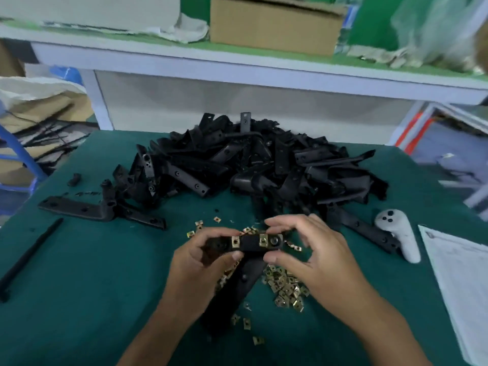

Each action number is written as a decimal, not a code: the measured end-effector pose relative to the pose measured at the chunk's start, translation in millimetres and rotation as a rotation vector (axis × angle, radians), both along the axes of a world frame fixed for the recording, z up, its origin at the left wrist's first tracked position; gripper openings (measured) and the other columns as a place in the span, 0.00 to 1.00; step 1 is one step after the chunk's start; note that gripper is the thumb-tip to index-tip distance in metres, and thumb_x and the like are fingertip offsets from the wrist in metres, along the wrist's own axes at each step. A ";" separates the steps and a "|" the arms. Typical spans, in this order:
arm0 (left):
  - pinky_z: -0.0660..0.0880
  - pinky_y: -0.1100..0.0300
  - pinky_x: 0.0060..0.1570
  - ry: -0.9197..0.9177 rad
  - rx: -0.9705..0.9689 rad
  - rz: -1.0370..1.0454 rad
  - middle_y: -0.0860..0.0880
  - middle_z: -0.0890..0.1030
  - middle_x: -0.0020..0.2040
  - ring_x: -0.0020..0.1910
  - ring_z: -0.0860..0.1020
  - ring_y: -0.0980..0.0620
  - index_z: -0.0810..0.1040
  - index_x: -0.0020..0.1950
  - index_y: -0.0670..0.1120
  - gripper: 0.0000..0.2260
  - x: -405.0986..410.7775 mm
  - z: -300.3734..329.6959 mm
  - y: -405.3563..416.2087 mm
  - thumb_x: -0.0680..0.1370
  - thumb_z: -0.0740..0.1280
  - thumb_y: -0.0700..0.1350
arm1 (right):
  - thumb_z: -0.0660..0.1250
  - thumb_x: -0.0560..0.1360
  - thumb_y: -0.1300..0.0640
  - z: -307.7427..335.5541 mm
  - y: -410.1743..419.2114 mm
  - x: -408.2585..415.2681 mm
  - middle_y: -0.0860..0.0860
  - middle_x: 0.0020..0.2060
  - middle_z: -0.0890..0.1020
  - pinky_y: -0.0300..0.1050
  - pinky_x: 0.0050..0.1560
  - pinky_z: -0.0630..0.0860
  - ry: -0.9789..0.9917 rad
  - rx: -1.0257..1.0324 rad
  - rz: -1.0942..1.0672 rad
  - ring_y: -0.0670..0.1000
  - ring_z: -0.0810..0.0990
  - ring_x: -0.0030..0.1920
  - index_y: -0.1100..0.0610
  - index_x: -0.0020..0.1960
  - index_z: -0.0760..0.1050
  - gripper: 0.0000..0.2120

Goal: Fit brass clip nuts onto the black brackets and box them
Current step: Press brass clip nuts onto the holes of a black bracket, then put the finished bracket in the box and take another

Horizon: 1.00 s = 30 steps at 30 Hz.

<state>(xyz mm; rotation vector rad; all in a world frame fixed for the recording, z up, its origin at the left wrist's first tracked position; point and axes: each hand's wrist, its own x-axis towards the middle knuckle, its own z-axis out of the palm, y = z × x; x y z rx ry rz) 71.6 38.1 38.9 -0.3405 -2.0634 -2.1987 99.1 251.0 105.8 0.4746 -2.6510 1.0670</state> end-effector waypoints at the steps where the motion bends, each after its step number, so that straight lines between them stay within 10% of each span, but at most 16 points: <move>1: 0.77 0.69 0.41 0.002 -0.032 -0.016 0.57 0.86 0.44 0.41 0.82 0.59 0.84 0.49 0.63 0.14 8.4 2.4 9.6 0.68 0.80 0.47 | 0.70 0.74 0.38 0.4 7.7 14.0 0.30 0.54 0.78 0.26 0.54 0.65 0.023 0.006 -0.042 0.36 0.74 0.58 0.35 0.60 0.76 0.16; 15: 0.77 0.71 0.47 0.186 -0.114 -0.570 0.60 0.86 0.47 0.47 0.84 0.61 0.81 0.51 0.63 0.15 144.0 30.9 180.7 0.71 0.76 0.46 | 0.74 0.73 0.48 -5.5 120.9 252.1 0.25 0.43 0.74 0.26 0.44 0.65 0.245 -0.089 -0.703 0.36 0.73 0.42 0.40 0.58 0.78 0.14; 23: 0.77 0.70 0.45 0.218 -0.123 -0.795 0.58 0.85 0.46 0.45 0.83 0.58 0.82 0.52 0.60 0.12 220.4 32.5 257.6 0.70 0.75 0.51 | 0.75 0.75 0.50 -2.6 166.4 363.7 0.29 0.45 0.78 0.23 0.61 0.60 0.227 -0.057 -0.958 0.37 0.76 0.46 0.42 0.57 0.79 0.12; 30: 0.77 0.67 0.45 0.366 -0.217 -0.834 0.63 0.84 0.47 0.45 0.82 0.61 0.80 0.54 0.62 0.14 250.6 45.2 297.8 0.73 0.76 0.47 | 0.72 0.75 0.48 4.5 179.1 405.6 0.26 0.48 0.76 0.29 0.50 0.66 0.246 0.007 -1.088 0.37 0.75 0.49 0.41 0.58 0.78 0.12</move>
